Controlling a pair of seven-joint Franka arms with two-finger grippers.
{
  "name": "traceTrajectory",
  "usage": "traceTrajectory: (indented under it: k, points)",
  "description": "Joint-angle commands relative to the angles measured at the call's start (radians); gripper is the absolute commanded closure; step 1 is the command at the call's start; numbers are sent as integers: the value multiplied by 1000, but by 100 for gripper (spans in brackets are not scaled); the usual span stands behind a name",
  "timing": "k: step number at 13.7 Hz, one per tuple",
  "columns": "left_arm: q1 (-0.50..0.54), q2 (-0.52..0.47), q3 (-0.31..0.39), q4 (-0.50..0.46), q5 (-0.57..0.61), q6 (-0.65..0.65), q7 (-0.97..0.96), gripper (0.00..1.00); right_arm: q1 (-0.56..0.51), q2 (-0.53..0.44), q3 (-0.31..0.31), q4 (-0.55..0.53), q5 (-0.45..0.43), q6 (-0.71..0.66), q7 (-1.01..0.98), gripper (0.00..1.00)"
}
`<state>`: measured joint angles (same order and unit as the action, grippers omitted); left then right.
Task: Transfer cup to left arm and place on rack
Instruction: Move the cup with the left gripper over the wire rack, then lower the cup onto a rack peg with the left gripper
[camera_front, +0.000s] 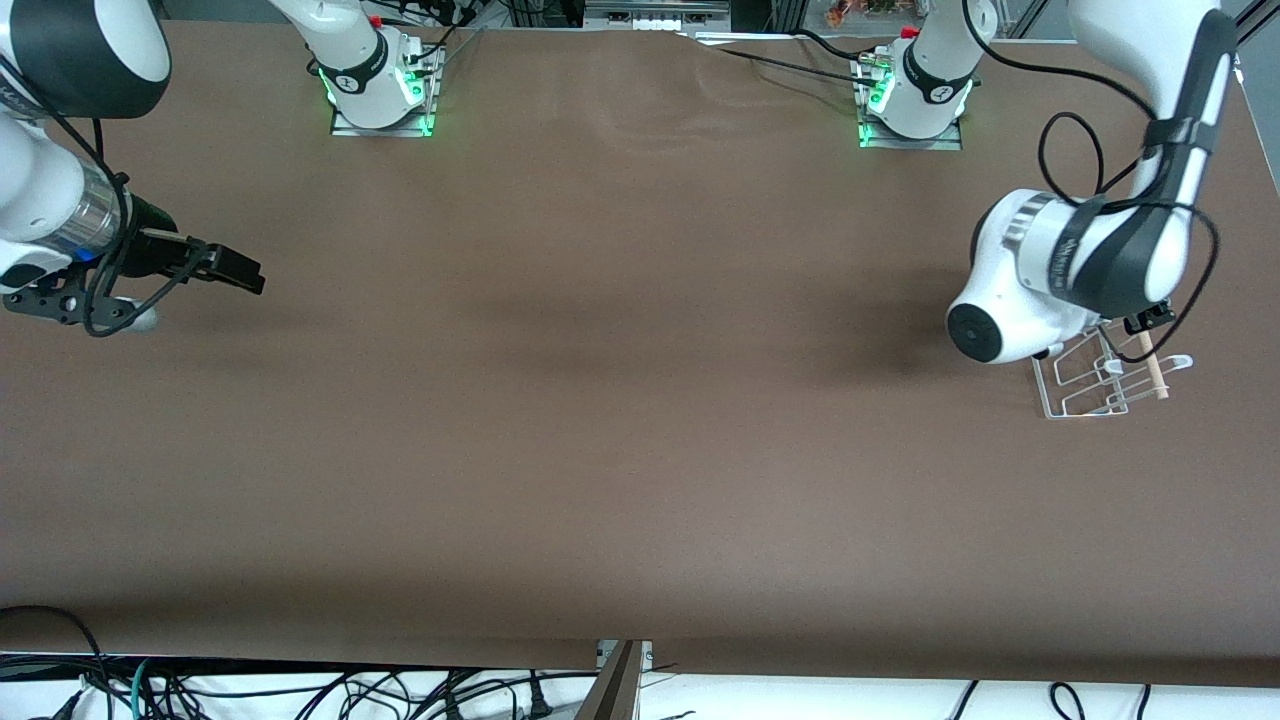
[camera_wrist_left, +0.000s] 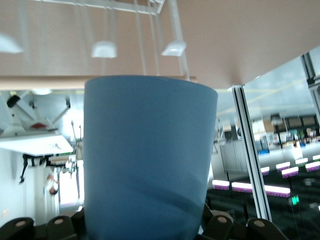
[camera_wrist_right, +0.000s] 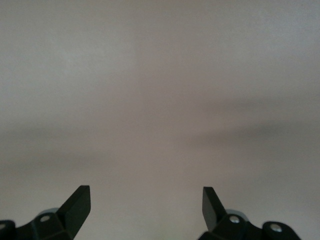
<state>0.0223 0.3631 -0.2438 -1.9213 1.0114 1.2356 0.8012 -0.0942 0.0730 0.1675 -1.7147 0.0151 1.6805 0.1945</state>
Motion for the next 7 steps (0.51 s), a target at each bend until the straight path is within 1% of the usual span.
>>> traceTrajectory:
  k: [1, 4, 5, 7]
  points:
    - [-5, -62, -25, -157, 56, -8, -144, 99, 4, -35, 0, -49, -32, 4, -82, 1]
    - [-2, -81, -42, -249, 117, -4, -262, 99, 5, -33, 0, -46, -47, -27, -122, 1]
    - [-4, -82, -45, -281, 119, -2, -310, 99, 4, -33, -2, -46, -46, -28, -122, 1]
    - [-4, -82, -52, -294, 121, -2, -362, 99, 4, -32, -2, -42, -46, -42, -121, 1]
